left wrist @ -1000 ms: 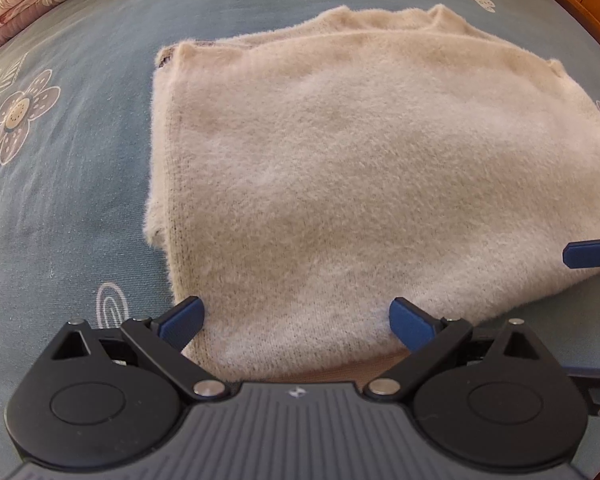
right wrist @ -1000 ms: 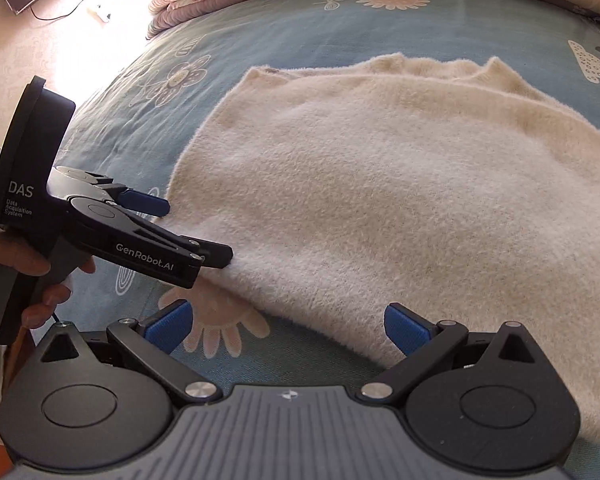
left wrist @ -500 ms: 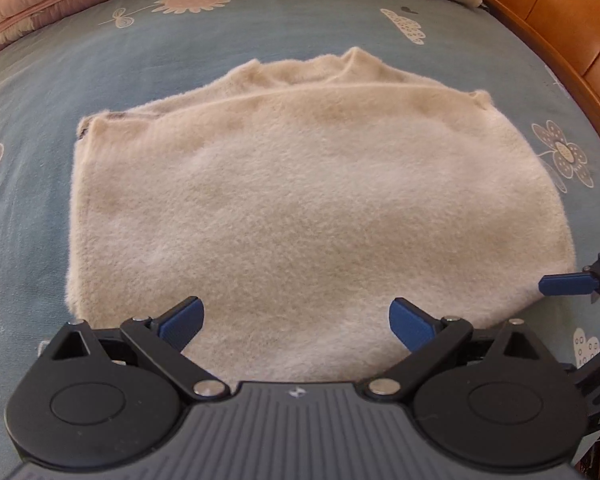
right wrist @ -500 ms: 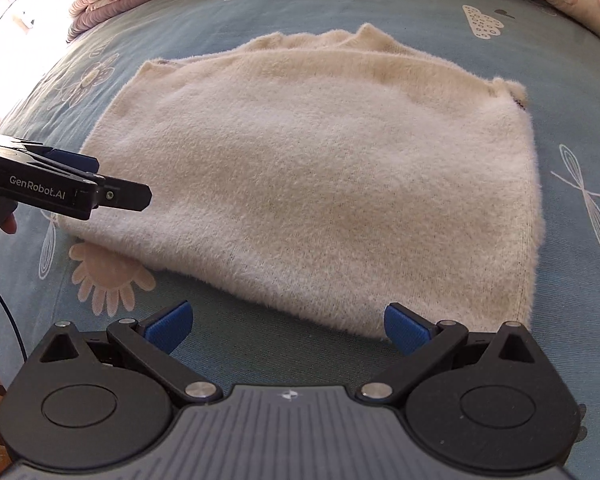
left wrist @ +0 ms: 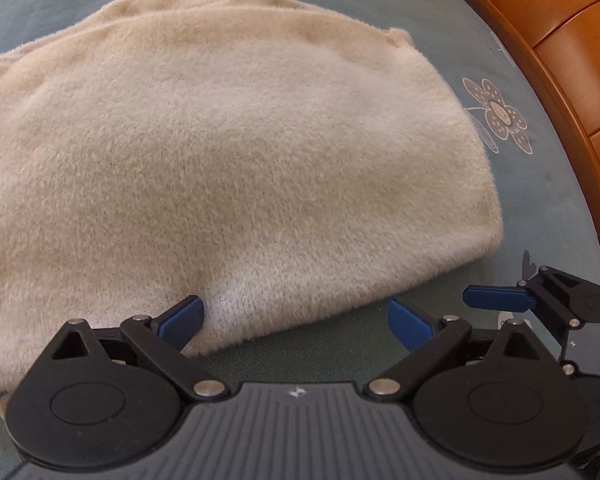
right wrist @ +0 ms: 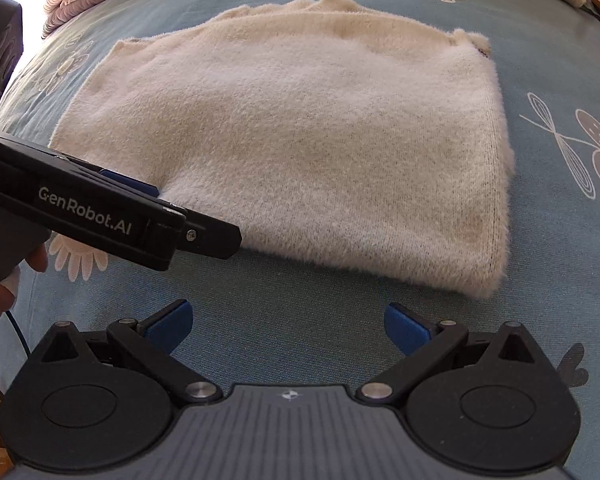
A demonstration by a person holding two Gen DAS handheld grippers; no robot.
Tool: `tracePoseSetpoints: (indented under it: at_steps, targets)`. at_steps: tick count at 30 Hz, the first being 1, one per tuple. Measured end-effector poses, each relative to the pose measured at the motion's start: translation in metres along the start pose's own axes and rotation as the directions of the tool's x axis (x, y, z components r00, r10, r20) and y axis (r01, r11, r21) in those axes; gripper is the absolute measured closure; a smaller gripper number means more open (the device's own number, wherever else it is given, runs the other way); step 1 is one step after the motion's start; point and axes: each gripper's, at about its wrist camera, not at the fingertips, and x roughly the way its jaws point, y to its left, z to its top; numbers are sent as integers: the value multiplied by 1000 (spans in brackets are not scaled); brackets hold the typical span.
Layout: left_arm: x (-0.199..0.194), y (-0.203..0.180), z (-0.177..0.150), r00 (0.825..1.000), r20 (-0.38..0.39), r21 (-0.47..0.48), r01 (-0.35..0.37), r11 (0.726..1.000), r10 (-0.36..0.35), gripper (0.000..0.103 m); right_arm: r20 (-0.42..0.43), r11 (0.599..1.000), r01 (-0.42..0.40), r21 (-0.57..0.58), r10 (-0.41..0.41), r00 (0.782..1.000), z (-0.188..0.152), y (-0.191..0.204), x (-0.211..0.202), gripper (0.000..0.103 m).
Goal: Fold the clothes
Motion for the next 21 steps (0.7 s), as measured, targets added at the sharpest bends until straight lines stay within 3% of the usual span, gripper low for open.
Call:
tracePoseSetpoints:
  at_steps: [4, 12, 17, 21]
  targets:
    - [-11, 4, -1, 1000, 1, -27, 13, 1000, -13, 5, 34, 998, 36, -47, -35, 999, 0, 2, -4, 0]
    - [-22, 8, 25, 994, 73, -40, -82, 996, 85, 5, 129, 981, 111, -162, -90, 988, 12, 6, -7, 0]
    - [-23, 15, 38, 988, 94, -64, -121, 991, 126, 5, 28, 996, 60, -62, -58, 998, 26, -9, 17, 0]
    - [-22, 18, 52, 980, 123, -66, -148, 987, 156, 5, 23, 1000, 23, 10, -24, 999, 29, -18, 18, 0]
